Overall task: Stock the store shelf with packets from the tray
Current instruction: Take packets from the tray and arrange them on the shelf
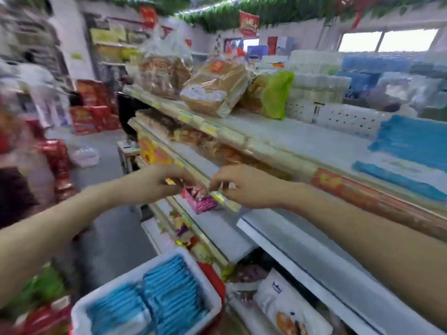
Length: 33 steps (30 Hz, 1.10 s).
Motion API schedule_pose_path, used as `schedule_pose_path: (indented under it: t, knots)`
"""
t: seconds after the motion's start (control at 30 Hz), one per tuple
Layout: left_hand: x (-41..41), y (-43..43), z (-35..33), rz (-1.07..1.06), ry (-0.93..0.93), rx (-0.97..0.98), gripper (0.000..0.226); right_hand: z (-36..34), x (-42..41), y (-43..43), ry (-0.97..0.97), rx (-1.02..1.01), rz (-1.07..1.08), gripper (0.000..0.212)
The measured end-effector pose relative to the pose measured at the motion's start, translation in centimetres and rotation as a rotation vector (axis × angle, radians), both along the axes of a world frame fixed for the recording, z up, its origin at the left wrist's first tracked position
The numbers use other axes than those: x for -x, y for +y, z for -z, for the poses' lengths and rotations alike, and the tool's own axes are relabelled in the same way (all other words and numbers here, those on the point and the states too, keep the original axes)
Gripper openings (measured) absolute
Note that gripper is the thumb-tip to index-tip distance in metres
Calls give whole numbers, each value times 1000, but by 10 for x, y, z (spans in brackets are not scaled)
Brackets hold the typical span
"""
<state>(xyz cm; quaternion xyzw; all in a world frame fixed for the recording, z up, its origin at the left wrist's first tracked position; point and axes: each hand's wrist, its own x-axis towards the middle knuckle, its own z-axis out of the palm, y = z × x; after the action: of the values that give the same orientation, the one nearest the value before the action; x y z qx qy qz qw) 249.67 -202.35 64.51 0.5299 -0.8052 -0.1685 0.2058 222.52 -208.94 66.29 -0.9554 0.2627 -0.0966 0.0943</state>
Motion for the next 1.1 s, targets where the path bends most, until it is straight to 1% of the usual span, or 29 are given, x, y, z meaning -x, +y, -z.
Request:
schedule_pose_path:
  t: [0.1,0.2,0.33,0.47,0.57,0.63,0.77,0.83,0.9,1.0,1.1]
  knots:
    - [-43,52,65,-182,58,-127,43,67,-50,6,97,-125,-98,27]
    - [-75,101,115,-345,42,-247,42,126,-93,18,218,-223,-179,29]
    - [-99,154,162,-557,58,-301,39,199,-142,44,356,-348,-269,36]
    - [-105,190,195,-651,147,-352,36,266,-182,75,445,-392,-409,39]
    - [-106,209,212,-699,195,-358,35,308,-204,88,475,-349,-497,40]
    - [-107,220,218,-735,227,-348,36,327,-213,91,427,-288,-506,40]
    - [-110,239,223,-773,274,-361,37,350,-219,93,339,-70,-541,37]
    - [-111,246,222,-792,283,-373,38,353,-218,94,322,-4,-559,38]
    - [-111,249,223,-807,281,-380,38,355,-216,96,329,26,-565,37]
    - [-109,248,225,-816,288,-392,37,357,-215,105,364,74,-526,30]
    - [-108,245,227,-803,284,-397,35,355,-217,110,399,63,-519,26]
